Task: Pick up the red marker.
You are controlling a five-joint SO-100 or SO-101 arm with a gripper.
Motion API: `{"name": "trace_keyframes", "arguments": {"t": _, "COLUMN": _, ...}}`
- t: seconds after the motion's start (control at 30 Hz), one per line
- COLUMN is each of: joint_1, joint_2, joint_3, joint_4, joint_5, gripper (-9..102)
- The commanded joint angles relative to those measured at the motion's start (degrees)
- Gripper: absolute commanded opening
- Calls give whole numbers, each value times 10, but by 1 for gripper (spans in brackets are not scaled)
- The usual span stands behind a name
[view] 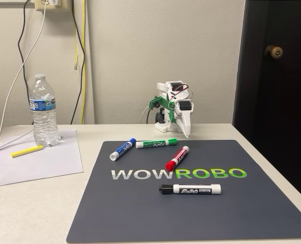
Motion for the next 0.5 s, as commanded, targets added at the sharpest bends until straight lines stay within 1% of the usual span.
{"name": "trace_keyframes", "arguments": {"t": 0.0, "joint_1": 6, "joint_2": 4, "joint_3": -3, "joint_4": 1, "joint_5": 3, "gripper": 0}}
{"name": "trace_keyframes", "arguments": {"t": 0.47, "joint_1": 7, "joint_2": 4, "joint_3": -3, "joint_4": -3, "joint_5": 3, "gripper": 0}}
